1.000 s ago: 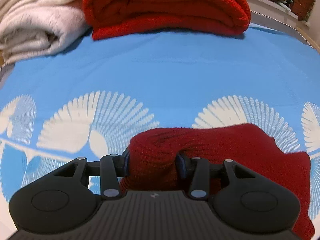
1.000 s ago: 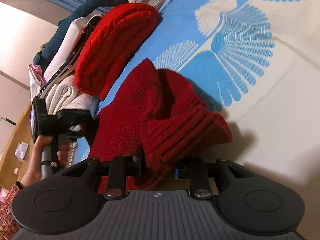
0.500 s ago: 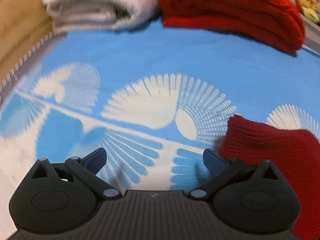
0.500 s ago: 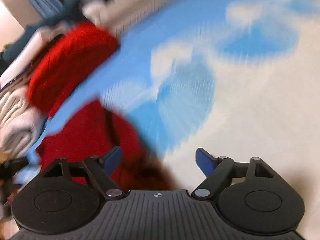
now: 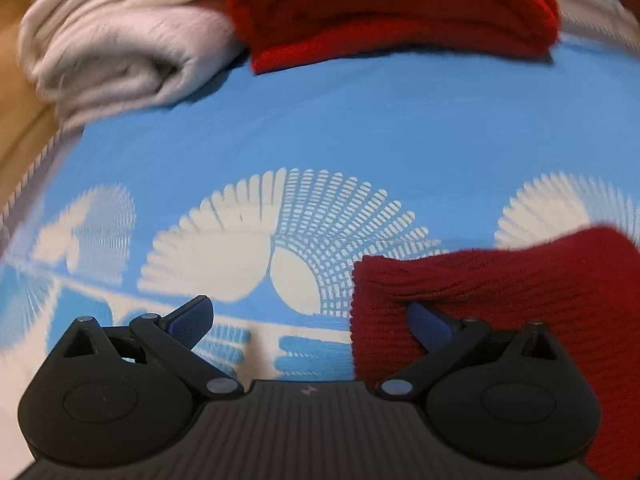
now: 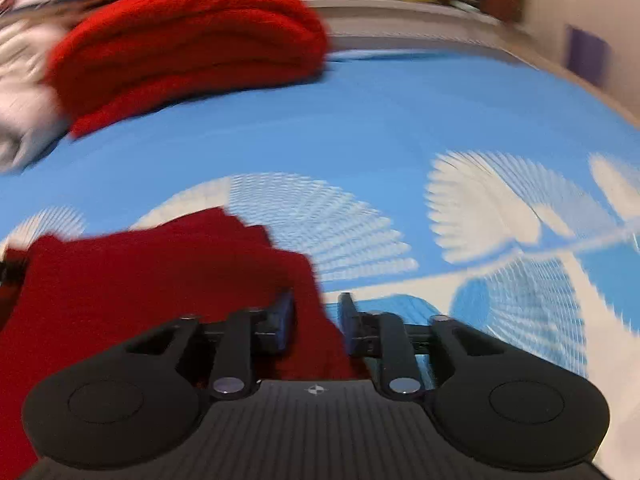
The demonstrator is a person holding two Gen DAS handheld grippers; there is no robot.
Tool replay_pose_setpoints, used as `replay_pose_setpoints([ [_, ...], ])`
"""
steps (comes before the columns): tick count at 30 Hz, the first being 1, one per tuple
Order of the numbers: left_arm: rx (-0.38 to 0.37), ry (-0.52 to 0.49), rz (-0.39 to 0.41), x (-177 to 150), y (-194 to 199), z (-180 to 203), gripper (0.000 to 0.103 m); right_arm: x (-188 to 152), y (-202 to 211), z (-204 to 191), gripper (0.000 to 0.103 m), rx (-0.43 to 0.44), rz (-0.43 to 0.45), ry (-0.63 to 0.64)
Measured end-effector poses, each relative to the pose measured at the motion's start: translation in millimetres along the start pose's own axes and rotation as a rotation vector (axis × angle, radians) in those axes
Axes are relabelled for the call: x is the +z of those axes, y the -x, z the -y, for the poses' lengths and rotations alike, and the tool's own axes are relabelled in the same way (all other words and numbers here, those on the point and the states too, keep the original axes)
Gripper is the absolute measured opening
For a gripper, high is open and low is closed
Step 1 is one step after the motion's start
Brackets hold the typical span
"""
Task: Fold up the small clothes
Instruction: 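Open both grippers and pull them back from the folded sweater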
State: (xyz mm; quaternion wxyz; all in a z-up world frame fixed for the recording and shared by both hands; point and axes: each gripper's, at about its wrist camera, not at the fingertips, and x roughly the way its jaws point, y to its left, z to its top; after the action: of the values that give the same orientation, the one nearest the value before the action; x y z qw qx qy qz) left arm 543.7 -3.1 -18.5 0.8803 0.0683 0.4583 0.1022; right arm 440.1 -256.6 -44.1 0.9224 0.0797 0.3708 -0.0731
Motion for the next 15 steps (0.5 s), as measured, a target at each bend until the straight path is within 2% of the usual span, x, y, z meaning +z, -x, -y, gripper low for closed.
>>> replay_pose_setpoints([
  [1, -0.014, -0.005, 0.014, -2, 7, -3, 0.103, 2, 5, 9, 0.048, 0.009, 0.016, -0.054],
  [3, -0.029, -0.054, 0.084, -12, 36, -13, 0.103, 1, 25, 29, 0.050, 0.025, 0.048, -0.136],
  [5, -0.040, -0.074, 0.166, -32, 77, -29, 0.103, -4, 54, 39, 0.052, 0.023, 0.084, -0.125],
  [6, -0.057, -0.072, 0.212, -43, 102, -37, 0.103, -11, 73, 43, 0.058, 0.034, 0.105, -0.109],
  [7, -0.076, -0.067, 0.258, -61, 129, -48, 0.103, -20, 98, 47, 0.070, 0.052, 0.123, -0.091],
  [8, -0.100, -0.064, 0.289, -79, 156, -57, 0.103, -28, 120, 47, 0.076, 0.066, 0.139, -0.081],
  [10, -0.163, -0.069, 0.312, -118, 201, -69, 0.103, -52, 174, 48, 0.095, 0.063, 0.217, -0.073],
  [12, -0.210, -0.078, 0.312, -157, 236, -75, 0.103, -75, 222, 43, 0.100, 0.073, 0.265, -0.029],
  [15, -0.259, -0.040, 0.281, -217, 269, -82, 0.103, -105, 273, 32, 0.102, 0.086, 0.271, 0.059],
])
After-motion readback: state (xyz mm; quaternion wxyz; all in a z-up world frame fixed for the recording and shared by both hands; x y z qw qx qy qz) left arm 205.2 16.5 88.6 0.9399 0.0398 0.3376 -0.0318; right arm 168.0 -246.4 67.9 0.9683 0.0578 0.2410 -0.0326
